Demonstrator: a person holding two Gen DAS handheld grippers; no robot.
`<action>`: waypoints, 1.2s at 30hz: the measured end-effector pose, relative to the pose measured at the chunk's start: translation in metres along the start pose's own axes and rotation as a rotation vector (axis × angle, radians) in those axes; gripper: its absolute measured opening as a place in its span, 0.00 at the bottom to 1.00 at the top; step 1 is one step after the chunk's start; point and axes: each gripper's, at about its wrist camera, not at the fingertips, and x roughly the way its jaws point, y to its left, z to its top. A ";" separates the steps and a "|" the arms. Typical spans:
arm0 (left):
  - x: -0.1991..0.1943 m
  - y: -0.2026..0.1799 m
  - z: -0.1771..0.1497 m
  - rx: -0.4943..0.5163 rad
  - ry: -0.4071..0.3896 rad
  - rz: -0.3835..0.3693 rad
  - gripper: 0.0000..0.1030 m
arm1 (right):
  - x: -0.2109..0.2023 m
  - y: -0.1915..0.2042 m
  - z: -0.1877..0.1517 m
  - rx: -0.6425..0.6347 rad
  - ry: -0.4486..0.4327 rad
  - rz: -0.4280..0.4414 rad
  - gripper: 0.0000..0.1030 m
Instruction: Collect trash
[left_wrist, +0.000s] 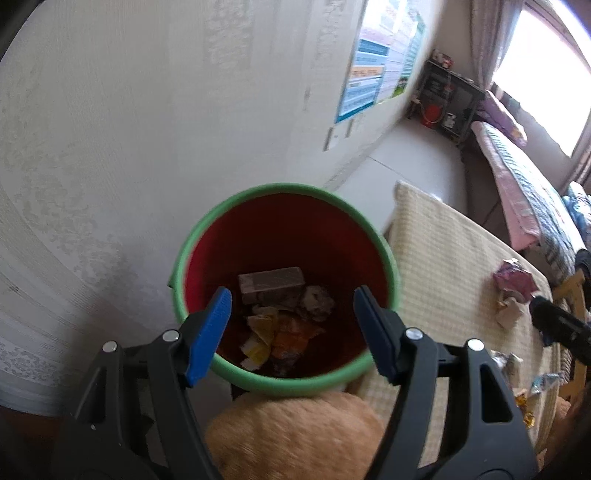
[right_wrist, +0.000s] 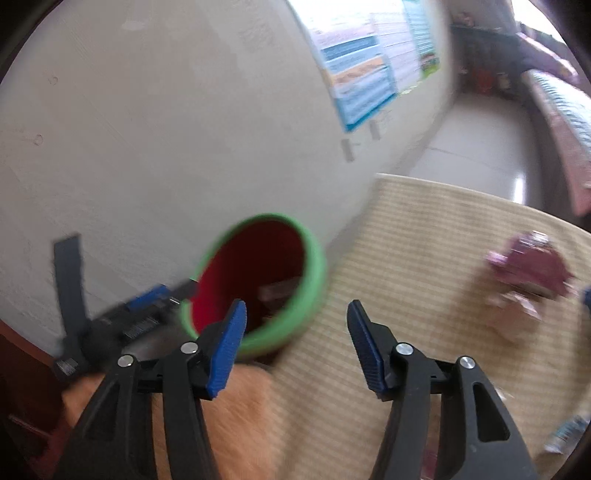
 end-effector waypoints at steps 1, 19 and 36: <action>-0.002 -0.006 -0.003 0.006 0.003 -0.011 0.64 | -0.008 -0.013 -0.008 0.006 0.003 -0.044 0.55; -0.002 -0.167 -0.092 0.335 0.197 -0.271 0.64 | -0.041 -0.152 -0.139 0.297 0.174 -0.165 0.11; 0.027 -0.262 -0.183 0.480 0.547 -0.476 0.45 | -0.084 -0.187 -0.150 0.410 0.003 -0.252 0.42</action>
